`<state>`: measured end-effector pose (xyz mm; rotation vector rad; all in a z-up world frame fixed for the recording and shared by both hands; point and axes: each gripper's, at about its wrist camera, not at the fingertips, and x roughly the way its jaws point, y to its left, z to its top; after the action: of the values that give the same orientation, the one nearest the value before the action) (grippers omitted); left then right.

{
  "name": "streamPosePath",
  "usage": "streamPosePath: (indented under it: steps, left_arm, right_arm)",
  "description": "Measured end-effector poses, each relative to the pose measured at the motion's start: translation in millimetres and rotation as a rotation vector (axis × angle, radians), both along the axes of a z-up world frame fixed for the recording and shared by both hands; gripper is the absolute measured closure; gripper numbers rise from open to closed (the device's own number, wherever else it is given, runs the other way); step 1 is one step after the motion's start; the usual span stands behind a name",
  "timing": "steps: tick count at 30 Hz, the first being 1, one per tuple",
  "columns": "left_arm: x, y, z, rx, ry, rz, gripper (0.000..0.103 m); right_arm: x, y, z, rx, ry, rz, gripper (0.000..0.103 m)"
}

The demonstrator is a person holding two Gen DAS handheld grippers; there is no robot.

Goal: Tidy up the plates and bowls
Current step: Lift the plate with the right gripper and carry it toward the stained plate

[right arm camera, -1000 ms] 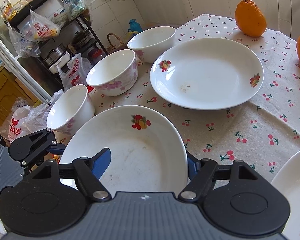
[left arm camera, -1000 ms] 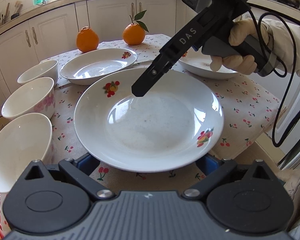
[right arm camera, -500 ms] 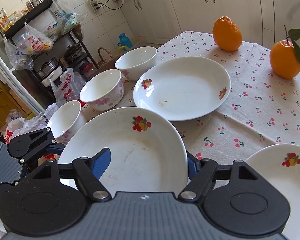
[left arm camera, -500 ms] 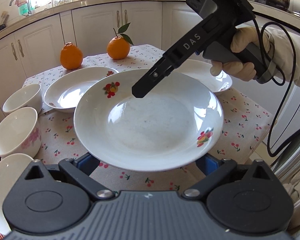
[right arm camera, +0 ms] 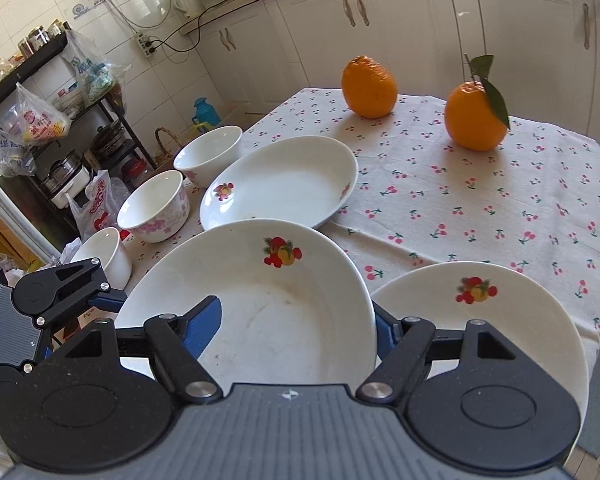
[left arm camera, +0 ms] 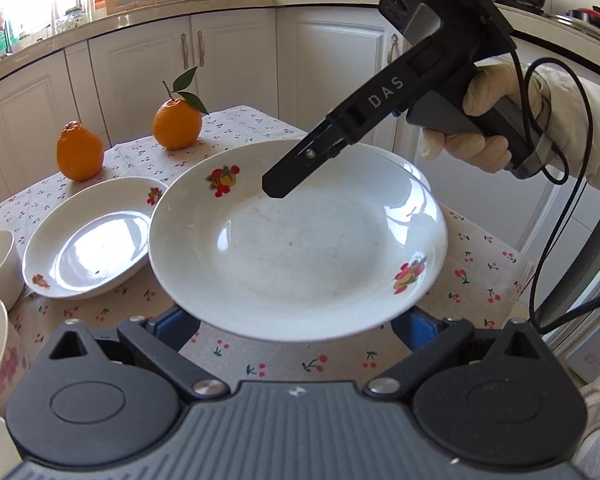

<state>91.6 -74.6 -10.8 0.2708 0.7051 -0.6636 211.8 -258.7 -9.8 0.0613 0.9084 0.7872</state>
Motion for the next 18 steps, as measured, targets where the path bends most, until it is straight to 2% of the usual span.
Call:
streamPosePath:
  steps: [18]
  left_arm:
    - [38,-55,-17,0.002,0.022,-0.127,0.003]
  right_arm:
    - [4,-69,-9,-0.017,0.002,-0.154,0.022]
